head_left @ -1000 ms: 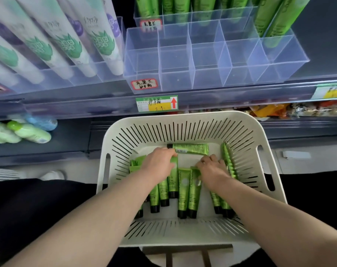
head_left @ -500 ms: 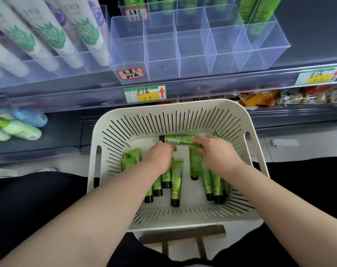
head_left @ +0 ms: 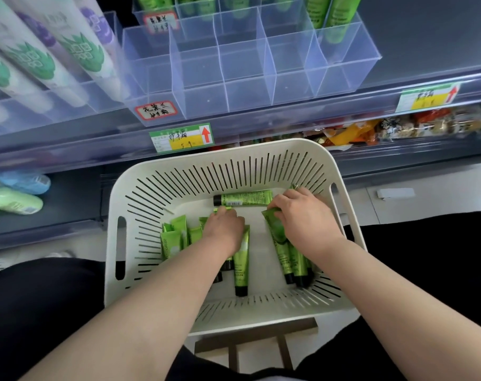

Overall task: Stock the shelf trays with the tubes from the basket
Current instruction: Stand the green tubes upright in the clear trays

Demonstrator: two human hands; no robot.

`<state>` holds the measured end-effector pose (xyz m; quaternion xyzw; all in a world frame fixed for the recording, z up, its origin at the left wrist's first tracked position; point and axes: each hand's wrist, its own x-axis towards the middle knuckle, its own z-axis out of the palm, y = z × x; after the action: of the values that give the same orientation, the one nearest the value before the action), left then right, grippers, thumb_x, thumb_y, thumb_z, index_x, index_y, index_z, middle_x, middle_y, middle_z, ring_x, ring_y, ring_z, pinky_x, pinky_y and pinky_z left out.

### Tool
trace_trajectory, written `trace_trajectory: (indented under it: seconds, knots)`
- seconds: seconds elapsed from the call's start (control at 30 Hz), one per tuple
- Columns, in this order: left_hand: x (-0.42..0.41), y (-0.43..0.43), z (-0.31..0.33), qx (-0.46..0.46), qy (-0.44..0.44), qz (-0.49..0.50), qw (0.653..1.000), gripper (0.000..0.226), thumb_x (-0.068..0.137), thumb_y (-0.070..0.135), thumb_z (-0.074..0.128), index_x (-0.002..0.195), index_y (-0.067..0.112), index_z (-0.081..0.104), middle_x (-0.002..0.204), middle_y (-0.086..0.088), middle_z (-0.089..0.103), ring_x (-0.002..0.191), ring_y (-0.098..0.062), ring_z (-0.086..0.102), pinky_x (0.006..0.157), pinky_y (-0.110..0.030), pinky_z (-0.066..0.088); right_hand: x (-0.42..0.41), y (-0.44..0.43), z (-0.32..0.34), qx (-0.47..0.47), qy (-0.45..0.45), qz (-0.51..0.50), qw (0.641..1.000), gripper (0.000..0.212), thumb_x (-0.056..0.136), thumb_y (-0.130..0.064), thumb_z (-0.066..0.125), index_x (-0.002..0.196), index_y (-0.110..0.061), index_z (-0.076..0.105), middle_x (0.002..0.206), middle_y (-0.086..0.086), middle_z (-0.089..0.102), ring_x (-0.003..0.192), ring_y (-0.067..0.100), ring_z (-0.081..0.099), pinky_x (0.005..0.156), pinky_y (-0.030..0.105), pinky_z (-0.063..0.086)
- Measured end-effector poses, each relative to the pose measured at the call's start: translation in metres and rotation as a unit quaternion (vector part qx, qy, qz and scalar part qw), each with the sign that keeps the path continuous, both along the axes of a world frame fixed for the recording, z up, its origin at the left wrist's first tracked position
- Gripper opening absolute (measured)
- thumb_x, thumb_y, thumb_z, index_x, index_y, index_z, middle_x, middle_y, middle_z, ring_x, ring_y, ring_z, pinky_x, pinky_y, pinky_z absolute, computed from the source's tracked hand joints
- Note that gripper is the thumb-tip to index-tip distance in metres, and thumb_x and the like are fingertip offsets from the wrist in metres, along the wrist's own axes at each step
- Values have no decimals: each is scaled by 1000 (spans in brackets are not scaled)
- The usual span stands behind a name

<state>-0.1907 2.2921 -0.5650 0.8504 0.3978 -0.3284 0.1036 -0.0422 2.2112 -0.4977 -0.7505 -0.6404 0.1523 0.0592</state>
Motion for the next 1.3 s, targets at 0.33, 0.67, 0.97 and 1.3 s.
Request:
trace_trajectory:
  seconds: [0.33,0.67,0.97,1.3]
  knots:
    - [-22,1,33,-125,-200,189,953,33,92,20,63,125,21,59,123,-9,60,103,-27,59,76,-27,47,-7,2,15,-16,24,7,1000,38,89,-1,51,117,-26,55,103,-3,60,84,18,58,59,29,48]
    - [-22,-5,136,43,-425,171,888,20,97,17,55,112,21,67,107,-2,69,97,-23,63,85,-34,50,-8,-6,80,114,-18,-25,993,38,87,-6,53,117,-29,56,110,-3,59,97,23,59,64,29,36]
    - [-5,6,242,140,-542,199,805,22,97,19,53,115,19,65,108,0,67,97,-22,60,82,-30,44,13,1,172,270,-55,-54,960,35,88,-5,52,116,-24,59,109,1,64,103,27,54,75,37,38]
    - [43,40,315,234,-635,205,708,27,98,19,52,122,17,65,115,0,67,105,-19,60,88,-27,43,50,37,237,409,-84,-109,902,35,88,-2,53,115,-23,62,107,1,65,101,29,54,73,38,37]
